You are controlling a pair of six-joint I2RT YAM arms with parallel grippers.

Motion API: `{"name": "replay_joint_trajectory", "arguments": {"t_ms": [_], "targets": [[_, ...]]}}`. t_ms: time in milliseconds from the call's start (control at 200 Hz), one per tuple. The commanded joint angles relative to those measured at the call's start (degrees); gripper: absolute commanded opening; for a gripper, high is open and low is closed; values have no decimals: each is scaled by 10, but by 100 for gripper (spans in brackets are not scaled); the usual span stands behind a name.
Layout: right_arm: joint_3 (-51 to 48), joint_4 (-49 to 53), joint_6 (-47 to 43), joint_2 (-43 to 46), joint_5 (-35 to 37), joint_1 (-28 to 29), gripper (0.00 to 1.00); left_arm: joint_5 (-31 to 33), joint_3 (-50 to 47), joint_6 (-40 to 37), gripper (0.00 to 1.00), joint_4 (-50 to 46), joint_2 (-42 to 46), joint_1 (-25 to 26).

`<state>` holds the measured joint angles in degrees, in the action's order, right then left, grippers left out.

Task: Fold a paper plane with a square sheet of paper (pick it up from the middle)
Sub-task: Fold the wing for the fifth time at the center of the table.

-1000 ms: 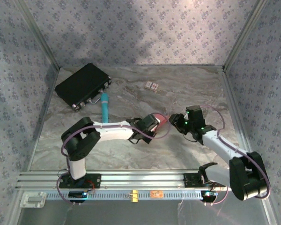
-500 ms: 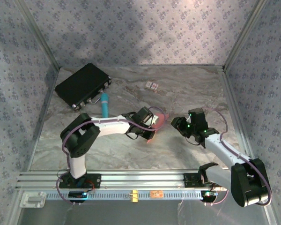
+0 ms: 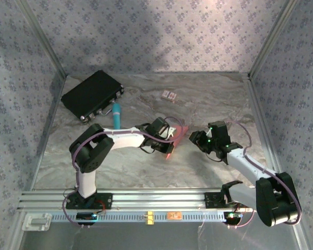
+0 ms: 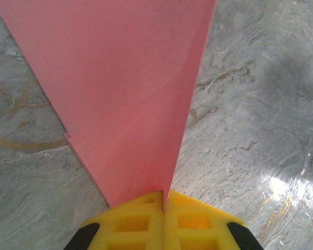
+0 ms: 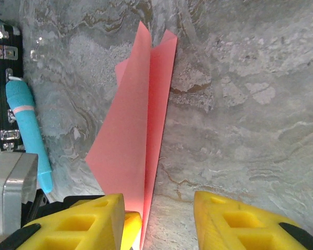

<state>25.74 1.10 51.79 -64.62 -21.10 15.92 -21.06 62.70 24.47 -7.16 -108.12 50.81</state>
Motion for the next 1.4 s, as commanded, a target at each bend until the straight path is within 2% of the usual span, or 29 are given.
{"name": "replay_joint_trajectory", "arguments": {"t_ms": [0, 260, 500, 850, 1084, 1394], "targets": [[-4, -36, -25, -15, -21, 10, 39, -31, -9, 13, 2, 22, -11, -5], [-9, -78, -82, -30, 4, 38, 33, -51, -44, 45, 1, 76, -15, -11], [-3, -97, -110, -49, -11, 49, 31, -72, -62, 64, 0, 107, -11, -22], [8, -129, -123, -94, -75, 53, 30, -118, -81, 86, 0, 158, -18, -35], [24, -145, -128, -134, -116, 58, 30, -173, -94, 122, 0, 212, -38, -52], [42, -158, -134, -177, -135, 63, 22, -193, -114, 158, 0, 247, -44, -64]]}}
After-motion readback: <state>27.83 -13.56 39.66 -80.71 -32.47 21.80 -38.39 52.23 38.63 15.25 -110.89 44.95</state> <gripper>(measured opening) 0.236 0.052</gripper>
